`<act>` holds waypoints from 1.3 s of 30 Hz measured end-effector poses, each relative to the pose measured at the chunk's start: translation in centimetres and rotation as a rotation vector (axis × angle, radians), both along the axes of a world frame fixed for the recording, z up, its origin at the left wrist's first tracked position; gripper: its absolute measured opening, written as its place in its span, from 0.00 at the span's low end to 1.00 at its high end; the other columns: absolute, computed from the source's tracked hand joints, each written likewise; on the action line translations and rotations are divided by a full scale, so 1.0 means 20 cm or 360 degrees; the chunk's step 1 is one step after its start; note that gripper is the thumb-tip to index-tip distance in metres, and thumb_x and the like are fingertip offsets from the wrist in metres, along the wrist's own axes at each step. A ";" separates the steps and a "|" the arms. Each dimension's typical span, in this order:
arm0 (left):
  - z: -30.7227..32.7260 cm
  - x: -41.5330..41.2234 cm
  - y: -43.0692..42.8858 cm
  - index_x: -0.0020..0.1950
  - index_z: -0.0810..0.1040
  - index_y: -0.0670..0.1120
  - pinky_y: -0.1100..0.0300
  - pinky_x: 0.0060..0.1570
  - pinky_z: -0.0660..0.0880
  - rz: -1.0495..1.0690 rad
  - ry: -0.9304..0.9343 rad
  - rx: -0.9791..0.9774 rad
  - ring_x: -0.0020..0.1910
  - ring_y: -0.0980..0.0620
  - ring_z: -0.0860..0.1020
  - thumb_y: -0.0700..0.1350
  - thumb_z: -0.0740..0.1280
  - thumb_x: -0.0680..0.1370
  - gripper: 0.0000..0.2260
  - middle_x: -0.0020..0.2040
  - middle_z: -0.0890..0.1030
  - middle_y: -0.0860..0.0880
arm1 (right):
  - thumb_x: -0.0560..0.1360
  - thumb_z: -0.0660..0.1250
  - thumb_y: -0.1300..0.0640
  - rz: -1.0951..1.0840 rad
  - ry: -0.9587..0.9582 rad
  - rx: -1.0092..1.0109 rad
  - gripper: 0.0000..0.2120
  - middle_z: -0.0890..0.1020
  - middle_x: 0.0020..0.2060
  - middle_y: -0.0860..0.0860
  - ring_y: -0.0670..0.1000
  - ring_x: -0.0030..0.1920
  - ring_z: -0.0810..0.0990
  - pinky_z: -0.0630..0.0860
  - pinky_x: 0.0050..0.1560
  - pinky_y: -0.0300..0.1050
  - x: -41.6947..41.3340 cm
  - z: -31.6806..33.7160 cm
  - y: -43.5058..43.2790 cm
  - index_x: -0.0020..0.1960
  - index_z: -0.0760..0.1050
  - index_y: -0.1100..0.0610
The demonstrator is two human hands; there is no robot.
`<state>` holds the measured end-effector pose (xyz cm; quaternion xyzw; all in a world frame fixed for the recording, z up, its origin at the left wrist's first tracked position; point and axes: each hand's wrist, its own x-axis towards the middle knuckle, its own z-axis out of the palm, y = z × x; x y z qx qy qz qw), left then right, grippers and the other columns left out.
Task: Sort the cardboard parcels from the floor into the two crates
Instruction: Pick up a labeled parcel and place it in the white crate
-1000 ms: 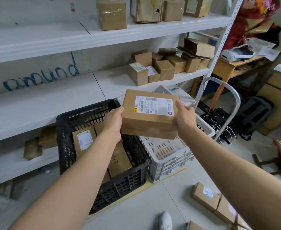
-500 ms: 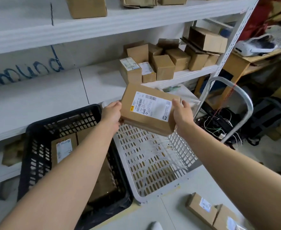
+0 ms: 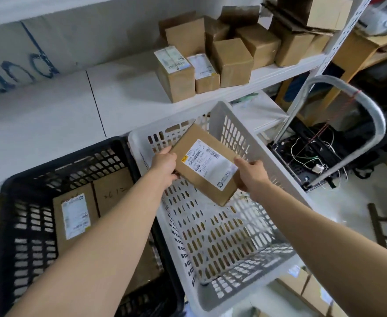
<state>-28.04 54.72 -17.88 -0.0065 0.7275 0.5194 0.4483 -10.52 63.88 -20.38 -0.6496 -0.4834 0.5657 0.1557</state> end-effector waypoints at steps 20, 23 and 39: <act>-0.43 -0.33 0.18 0.39 0.68 0.44 0.56 0.37 0.67 0.0106 -0.0095 -0.0571 0.33 0.50 0.68 0.42 0.57 0.81 0.10 0.46 0.74 0.46 | 0.77 0.66 0.58 -0.0008 -0.0069 -0.0558 0.07 0.79 0.44 0.59 0.56 0.46 0.80 0.78 0.56 0.58 -0.44 -0.60 -0.10 0.51 0.76 0.62; -0.44 -0.31 0.16 0.43 0.69 0.40 0.58 0.38 0.70 0.0021 -0.0200 -0.0625 0.33 0.49 0.67 0.40 0.58 0.81 0.07 0.40 0.72 0.46 | 0.77 0.65 0.59 0.0009 -0.0086 -0.0546 0.12 0.77 0.40 0.54 0.54 0.47 0.78 0.78 0.58 0.54 -0.51 -0.64 -0.12 0.59 0.74 0.63; -0.38 -0.29 0.15 0.71 0.64 0.39 0.34 0.69 0.57 -0.0050 -0.0580 -0.0763 0.71 0.34 0.63 0.47 0.57 0.82 0.20 0.72 0.66 0.37 | 0.79 0.59 0.60 0.0347 -0.0141 -0.0303 0.19 0.79 0.55 0.54 0.53 0.52 0.76 0.73 0.50 0.44 -0.57 -0.66 -0.08 0.69 0.69 0.55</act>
